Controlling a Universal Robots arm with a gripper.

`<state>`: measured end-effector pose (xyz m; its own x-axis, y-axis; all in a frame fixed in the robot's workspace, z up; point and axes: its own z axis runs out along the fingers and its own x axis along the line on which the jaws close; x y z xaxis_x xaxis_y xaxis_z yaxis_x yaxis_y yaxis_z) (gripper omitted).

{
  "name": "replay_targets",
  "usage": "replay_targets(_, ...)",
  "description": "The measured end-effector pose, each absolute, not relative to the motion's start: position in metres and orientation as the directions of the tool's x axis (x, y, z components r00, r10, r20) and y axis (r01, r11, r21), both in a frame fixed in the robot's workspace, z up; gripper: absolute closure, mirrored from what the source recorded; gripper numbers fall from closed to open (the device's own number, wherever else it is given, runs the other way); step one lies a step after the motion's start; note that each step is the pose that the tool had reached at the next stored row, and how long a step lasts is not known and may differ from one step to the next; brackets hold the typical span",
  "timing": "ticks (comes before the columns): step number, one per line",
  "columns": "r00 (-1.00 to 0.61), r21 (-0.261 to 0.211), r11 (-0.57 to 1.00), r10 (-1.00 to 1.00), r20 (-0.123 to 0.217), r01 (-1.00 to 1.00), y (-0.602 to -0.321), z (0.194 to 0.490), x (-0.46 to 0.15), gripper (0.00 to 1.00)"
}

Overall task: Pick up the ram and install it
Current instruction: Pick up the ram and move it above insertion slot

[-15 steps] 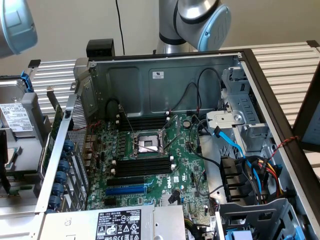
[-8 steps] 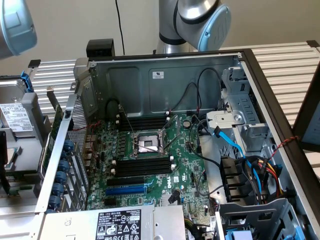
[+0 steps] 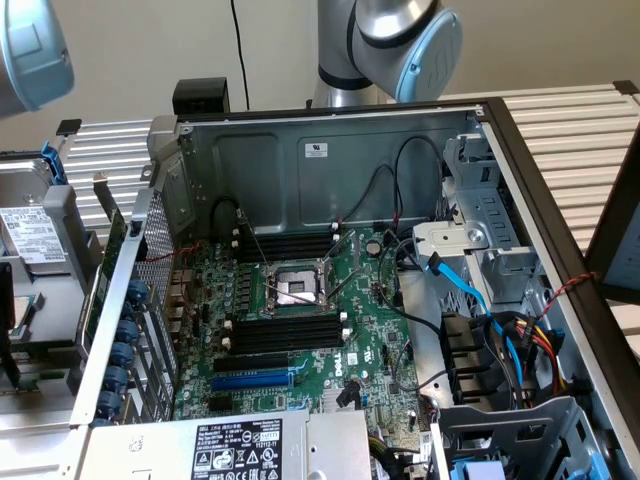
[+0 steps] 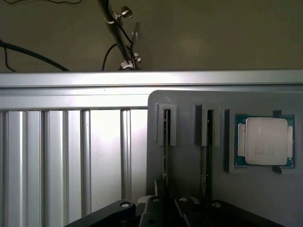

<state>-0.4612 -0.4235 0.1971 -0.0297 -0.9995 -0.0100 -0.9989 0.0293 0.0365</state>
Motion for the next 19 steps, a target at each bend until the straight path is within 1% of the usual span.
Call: replay_targets(19, -0.030, 0.036, 0.029, -1.000, -0.010, -0.999, -0.4234, 0.1971, -0.4612, 0.86)
